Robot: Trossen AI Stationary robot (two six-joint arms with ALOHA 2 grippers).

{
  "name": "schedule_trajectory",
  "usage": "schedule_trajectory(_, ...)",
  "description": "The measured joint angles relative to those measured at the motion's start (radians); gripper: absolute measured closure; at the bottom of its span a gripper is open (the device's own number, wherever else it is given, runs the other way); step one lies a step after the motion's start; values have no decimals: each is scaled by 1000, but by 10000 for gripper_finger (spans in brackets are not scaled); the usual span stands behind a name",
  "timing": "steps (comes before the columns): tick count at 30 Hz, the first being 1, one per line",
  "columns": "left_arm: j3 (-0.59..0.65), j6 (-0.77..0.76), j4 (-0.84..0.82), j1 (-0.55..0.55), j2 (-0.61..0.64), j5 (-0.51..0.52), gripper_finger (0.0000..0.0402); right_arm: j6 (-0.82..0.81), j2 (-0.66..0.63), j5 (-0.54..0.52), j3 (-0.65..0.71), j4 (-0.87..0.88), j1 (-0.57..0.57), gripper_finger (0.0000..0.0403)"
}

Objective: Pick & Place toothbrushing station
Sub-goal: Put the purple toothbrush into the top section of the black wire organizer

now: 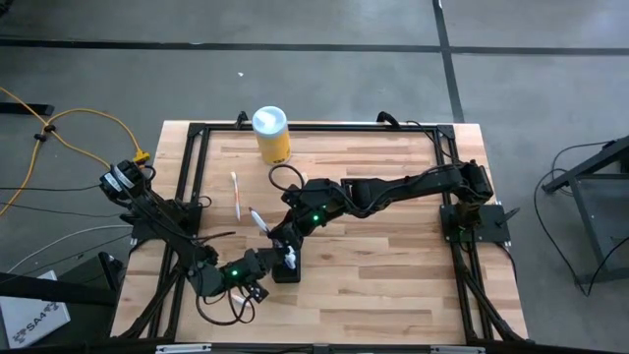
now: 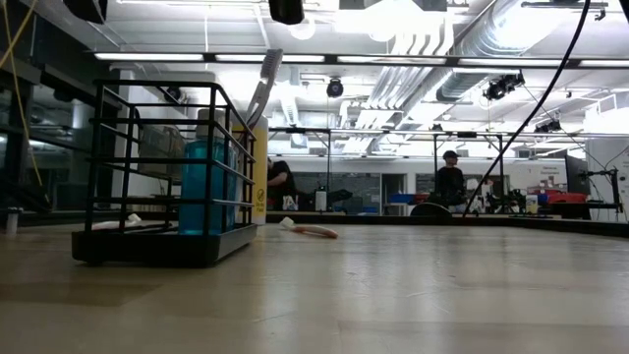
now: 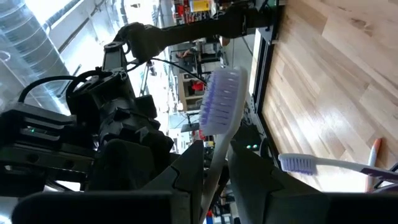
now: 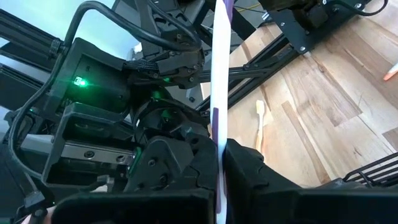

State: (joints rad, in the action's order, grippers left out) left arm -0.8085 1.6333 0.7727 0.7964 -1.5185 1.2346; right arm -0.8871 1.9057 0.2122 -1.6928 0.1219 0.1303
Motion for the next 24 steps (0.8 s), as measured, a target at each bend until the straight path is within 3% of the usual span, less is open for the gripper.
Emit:
schedule_trajectory(10,0,-16,-3,33,0,1,337,0,0,4,0,-2,0,399)
schedule_trajectory(24,0,-11,-1,-4,0,-23,365,-1,0,-1,0,4,0,399)
